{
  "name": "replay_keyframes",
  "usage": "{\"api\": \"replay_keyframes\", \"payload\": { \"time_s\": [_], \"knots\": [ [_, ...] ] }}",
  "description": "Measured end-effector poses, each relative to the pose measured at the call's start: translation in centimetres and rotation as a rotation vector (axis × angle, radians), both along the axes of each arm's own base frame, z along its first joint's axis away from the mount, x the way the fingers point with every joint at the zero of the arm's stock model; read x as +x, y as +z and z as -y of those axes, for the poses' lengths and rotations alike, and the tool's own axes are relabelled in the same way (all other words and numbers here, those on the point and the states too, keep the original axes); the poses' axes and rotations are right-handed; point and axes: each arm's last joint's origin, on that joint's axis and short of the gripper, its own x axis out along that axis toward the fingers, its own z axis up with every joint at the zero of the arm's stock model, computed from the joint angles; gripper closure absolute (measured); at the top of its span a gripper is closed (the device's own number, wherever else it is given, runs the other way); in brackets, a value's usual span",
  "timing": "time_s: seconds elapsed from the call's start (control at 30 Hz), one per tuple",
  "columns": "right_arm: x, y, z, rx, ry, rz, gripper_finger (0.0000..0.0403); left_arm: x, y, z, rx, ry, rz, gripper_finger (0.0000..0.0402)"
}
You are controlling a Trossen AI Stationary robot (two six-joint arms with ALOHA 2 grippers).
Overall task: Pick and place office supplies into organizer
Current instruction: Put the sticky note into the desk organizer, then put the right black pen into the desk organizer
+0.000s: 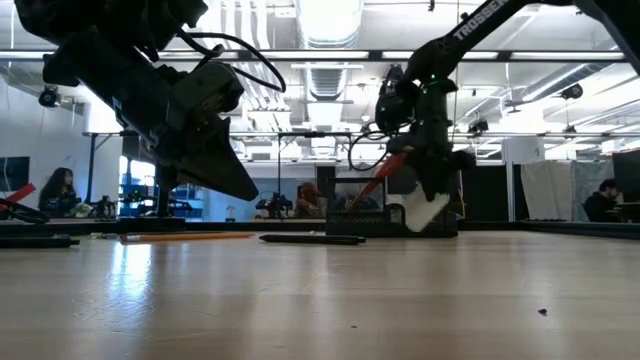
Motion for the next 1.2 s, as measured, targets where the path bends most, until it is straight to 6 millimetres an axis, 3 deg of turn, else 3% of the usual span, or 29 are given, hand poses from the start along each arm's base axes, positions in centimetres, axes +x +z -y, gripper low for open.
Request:
{"api": "replay_keyframes", "payload": {
  "time_s": [0.23, 0.47, 0.57, 0.77, 0.87, 1.0, 1.1, 1.2],
  "knots": [
    [-0.1, -0.1, -0.4, 0.016, 0.032, -0.016, 0.0260, 0.0, 0.0, 0.0, 0.005, 0.005, 0.001, 0.0402],
    [-0.8, 0.8, -0.6, -0.032, 0.097, -0.117, 0.0226, 0.0, 0.0, 0.0, 0.005, 0.005, 0.001, 0.0402],
    [-1.5, 2.3, -0.9, -0.095, 0.117, -0.130, 0.0223, 0.0, 0.0, 0.0, 0.004, 0.006, 0.004, 0.0402],
    [-3.2, 7.2, -2.3, -0.214, 0.103, 0.002, 0.0225, 0.1, 0.2, 0.0, 0.006, 0.012, 0.018, 0.0402],
    [-4.3, 10.3, -4.0, -0.294, 0.159, 0.102, 0.0223, 0.2, 0.2, -0.2, 0.006, 0.018, 0.020, 0.0402],
    [-5.9, 14.1, -8.3, -0.295, 0.265, 0.360, 0.0226, 0.6, 0.5, -0.7, -0.007, 0.040, 0.052, 0.0402],
    [-6.5, 14.7, -11.3, -0.183, 0.232, 0.533, 0.0231, 1.2, 1.0, -1.9, -0.085, 0.055, 0.112, 0.0402],
    [-6.5, 13.8, -14.0, -0.196, 0.219, 0.560, 0.0236, 2.0, 1.5, -3.8, -0.125, -0.005, 0.170, 0.0402]
  ]
}}
